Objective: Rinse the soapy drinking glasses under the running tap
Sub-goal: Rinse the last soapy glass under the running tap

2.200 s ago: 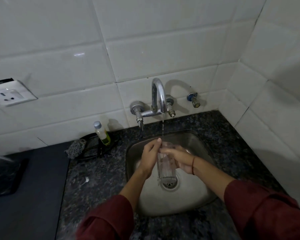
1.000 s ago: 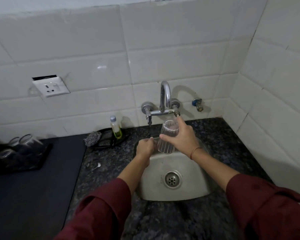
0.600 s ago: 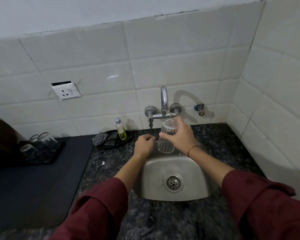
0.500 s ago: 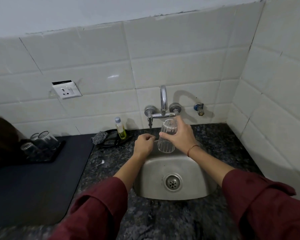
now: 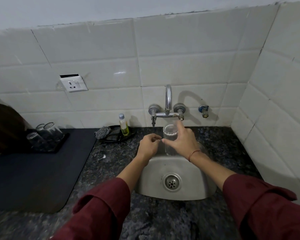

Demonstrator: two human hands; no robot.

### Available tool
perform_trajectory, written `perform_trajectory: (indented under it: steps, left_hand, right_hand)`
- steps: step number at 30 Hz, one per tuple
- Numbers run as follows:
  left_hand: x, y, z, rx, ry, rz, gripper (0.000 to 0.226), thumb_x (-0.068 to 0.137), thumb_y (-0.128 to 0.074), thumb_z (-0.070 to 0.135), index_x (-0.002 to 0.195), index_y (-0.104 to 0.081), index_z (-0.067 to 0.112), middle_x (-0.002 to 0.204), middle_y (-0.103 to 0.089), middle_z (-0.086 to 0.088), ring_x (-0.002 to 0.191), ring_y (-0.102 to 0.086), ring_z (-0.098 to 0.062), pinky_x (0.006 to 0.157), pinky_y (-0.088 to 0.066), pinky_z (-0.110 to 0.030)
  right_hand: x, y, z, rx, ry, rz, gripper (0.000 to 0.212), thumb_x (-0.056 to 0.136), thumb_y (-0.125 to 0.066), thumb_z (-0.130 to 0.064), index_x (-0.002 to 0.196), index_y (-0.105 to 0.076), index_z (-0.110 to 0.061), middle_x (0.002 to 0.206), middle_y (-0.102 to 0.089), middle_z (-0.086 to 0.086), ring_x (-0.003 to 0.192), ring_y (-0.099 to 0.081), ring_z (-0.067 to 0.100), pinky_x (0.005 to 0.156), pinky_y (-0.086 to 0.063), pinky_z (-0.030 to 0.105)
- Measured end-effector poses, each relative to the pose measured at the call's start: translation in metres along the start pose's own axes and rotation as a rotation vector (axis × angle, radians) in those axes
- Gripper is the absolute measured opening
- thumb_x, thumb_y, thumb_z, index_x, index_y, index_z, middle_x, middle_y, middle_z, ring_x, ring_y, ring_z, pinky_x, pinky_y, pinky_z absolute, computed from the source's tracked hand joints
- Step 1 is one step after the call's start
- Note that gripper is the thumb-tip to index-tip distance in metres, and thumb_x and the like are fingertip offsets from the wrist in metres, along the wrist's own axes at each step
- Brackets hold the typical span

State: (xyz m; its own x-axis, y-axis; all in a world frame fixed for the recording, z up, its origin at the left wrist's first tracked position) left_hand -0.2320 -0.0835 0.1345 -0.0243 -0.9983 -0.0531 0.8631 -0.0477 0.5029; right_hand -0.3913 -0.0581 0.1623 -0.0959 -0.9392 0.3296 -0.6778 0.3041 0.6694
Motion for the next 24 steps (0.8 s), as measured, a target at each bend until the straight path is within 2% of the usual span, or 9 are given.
perform_trajectory:
  steps: [3, 7, 9, 13, 18, 21, 24]
  left_hand:
    - [-0.005, 0.001, -0.008, 0.002, -0.005, 0.005, 0.021, 0.098, -0.060, 0.014, 0.114, -0.074, 0.015, 0.100, -0.072, -0.001, 0.087, -0.065, -0.010, 0.064, -0.044, -0.014]
    - [-0.007, 0.009, -0.021, 0.041, 0.021, -0.006, 0.026, 0.098, -0.060, 0.012, 0.121, -0.072, 0.013, 0.114, -0.073, -0.004, 0.101, -0.064, -0.013, 0.084, -0.047, -0.021]
    - [-0.005, 0.015, -0.027, 0.047, 0.032, 0.000, 0.027, 0.099, -0.060, 0.012, 0.123, -0.071, 0.012, 0.118, -0.072, -0.005, 0.106, -0.064, -0.015, 0.090, -0.047, -0.024]
    - [-0.002, 0.036, -0.037, 0.037, 0.057, 0.035, 0.024, 0.099, -0.060, 0.014, 0.120, -0.072, 0.012, 0.115, -0.073, -0.004, 0.100, -0.063, -0.011, 0.082, -0.044, -0.019]
    - [-0.002, 0.081, -0.065, 0.010, 0.116, 0.113, 0.021, 0.098, -0.060, 0.017, 0.115, -0.072, 0.014, 0.111, -0.073, -0.003, 0.101, -0.065, -0.015, 0.085, -0.049, -0.026]
    - [-0.004, 0.123, -0.093, -0.016, 0.165, 0.175, 0.024, 0.100, -0.058, 0.018, 0.120, -0.070, 0.012, 0.114, -0.072, -0.003, 0.104, -0.067, -0.017, 0.087, -0.056, -0.033]
    - [-0.003, 0.176, -0.127, 0.004, 0.219, 0.263, 0.024, 0.101, -0.056, 0.018, 0.121, -0.069, 0.012, 0.113, -0.072, -0.004, 0.104, -0.067, -0.019, 0.085, -0.053, -0.031]
  right_hand:
    - [-0.009, -0.011, 0.003, 0.120, -0.170, 0.075, 0.059, 0.072, -0.087, -0.039, 0.112, -0.053, -0.013, 0.093, -0.060, -0.003, 0.089, -0.061, 0.020, 0.068, -0.044, 0.026]
    - [-0.015, -0.023, 0.006, 0.066, -0.191, 0.054, 0.056, 0.072, -0.086, -0.038, 0.107, -0.052, -0.012, 0.091, -0.063, 0.004, 0.089, -0.064, 0.028, 0.065, -0.037, 0.027]
    - [-0.014, -0.030, 0.003, 0.052, -0.143, 0.048, 0.056, 0.071, -0.087, -0.038, 0.106, -0.051, -0.012, 0.091, -0.067, 0.008, 0.089, -0.065, 0.032, 0.063, -0.039, 0.030]
    - [-0.011, -0.049, -0.015, 0.092, -0.078, 0.022, 0.055, 0.069, -0.088, -0.038, 0.102, -0.051, -0.013, 0.093, -0.071, 0.009, 0.090, -0.066, 0.033, 0.067, -0.047, 0.034]
    - [-0.003, -0.091, -0.054, 0.148, -0.008, -0.058, 0.053, 0.068, -0.089, -0.039, 0.097, -0.051, -0.017, 0.083, -0.066, -0.001, 0.085, -0.067, 0.030, 0.065, -0.047, 0.032]
    - [0.004, -0.126, -0.082, 0.200, 0.001, -0.108, 0.053, 0.066, -0.089, -0.040, 0.099, -0.054, -0.017, 0.091, -0.070, 0.002, 0.089, -0.067, 0.028, 0.070, -0.049, 0.033]
    - [0.011, -0.167, -0.119, 0.263, 0.023, -0.167, 0.053, 0.065, -0.089, -0.043, 0.100, -0.056, -0.020, 0.095, -0.071, -0.002, 0.091, -0.067, 0.022, 0.075, -0.052, 0.033]
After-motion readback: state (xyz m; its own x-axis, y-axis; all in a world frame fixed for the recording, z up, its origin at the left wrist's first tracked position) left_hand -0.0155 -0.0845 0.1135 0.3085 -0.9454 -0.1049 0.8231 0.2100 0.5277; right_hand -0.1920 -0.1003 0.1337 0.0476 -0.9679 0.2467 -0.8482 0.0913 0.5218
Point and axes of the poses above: each hand's wrist, its own x-axis towards the middle knuckle, its own y-axis out of the back of the hand, z = x × y, the point moved 1 cm from there along x, towards the middle knuckle
